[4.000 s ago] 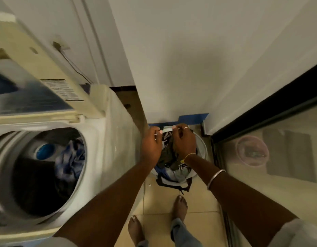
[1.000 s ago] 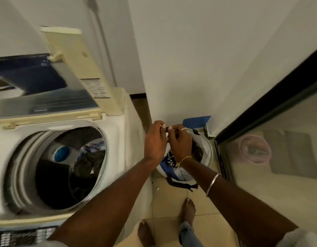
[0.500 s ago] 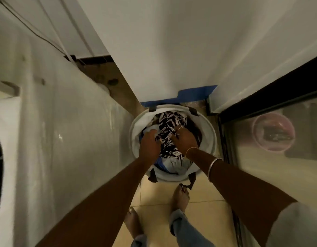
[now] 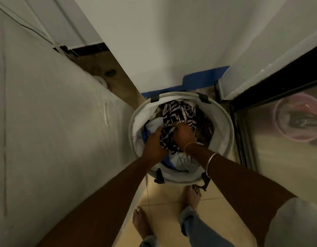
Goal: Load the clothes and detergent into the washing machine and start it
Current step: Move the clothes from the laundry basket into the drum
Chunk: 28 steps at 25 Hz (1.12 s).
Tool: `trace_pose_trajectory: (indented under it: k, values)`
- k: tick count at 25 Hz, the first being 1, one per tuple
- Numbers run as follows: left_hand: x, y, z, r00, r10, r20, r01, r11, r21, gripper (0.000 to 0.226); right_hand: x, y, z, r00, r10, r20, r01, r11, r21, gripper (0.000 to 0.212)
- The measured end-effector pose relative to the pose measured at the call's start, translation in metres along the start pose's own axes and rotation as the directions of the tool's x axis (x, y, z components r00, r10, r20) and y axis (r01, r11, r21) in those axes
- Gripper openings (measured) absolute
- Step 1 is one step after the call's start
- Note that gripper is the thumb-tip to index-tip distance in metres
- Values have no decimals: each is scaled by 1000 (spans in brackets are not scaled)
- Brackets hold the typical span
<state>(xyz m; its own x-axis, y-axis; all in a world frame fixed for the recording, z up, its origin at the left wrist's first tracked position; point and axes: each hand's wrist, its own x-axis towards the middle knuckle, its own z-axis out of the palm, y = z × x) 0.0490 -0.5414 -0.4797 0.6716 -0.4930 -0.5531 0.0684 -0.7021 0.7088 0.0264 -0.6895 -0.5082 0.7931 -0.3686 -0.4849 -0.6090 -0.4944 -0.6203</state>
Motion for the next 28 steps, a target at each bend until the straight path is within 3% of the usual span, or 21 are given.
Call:
trace_pose_trajectory:
  k: [2, 4, 6, 8, 9, 12, 14, 16, 18, 20, 22, 23, 26, 28]
  values:
    - [-8, 12, -7, 1000, 4, 7, -4, 996, 86, 122, -31, -30, -28, 993, -86, -85, 96, 987, 126, 13]
    - [-19, 34, -20, 999, 39, -18, -36, 988, 148, 131, -61, -66, -56, 955, -215, -204, 256, 946, 201, 21]
    - [-44, 78, -47, 995, 81, -51, -76, 993, 89, 100, -91, -111, -85, 904, -277, -327, 391, 845, 364, 28]
    - [-72, 120, -76, 987, 63, -149, -81, 990, -117, 47, -120, -152, -112, 871, -285, -400, 455, 776, 438, 23]
    - [-86, 141, -92, 984, 49, -173, -93, 964, -251, 33, -137, -168, -125, 849, -297, -437, 486, 764, 424, 20]
    - [-136, 197, -135, 952, -46, -302, -109, 873, -476, 21, -182, -169, -139, 819, -344, -459, 490, 836, 247, 60]
    - [-174, 235, -164, 932, -118, -342, -123, 785, -607, 9, -202, -153, -134, 894, -297, -336, 358, 923, 138, 102]
    - [-219, 265, -198, 946, -124, -298, -152, 641, -752, 6, -220, -158, -123, 940, -225, -256, 241, 970, 32, 122]
    - [-265, 281, -234, 977, -102, -189, -117, 485, -867, 11, -235, -185, -109, 957, -186, -223, 185, 982, -25, 102]
    - [-308, 281, -272, 991, -75, -114, -78, 376, -923, 18, -250, -228, -101, 975, -154, -159, 160, 987, 23, 56]
    - [-347, 262, -315, 987, -77, -144, -115, 302, -946, 17, -266, -276, -91, 984, -103, -148, 121, 985, 121, 34]
    - [-363, 247, -334, 979, -95, -178, -147, 266, -953, 18, -277, -299, -87, 972, -82, -219, 133, 965, 226, 27]
    - [-402, 182, -381, 922, -255, -290, -209, 303, -930, 30, -315, -370, -83, 904, 17, -428, 269, 755, 598, 20]
    - [-413, 138, -399, 851, -385, -358, -207, 380, -901, 32, -331, -405, -85, 878, -38, -478, 404, 595, 695, 14]
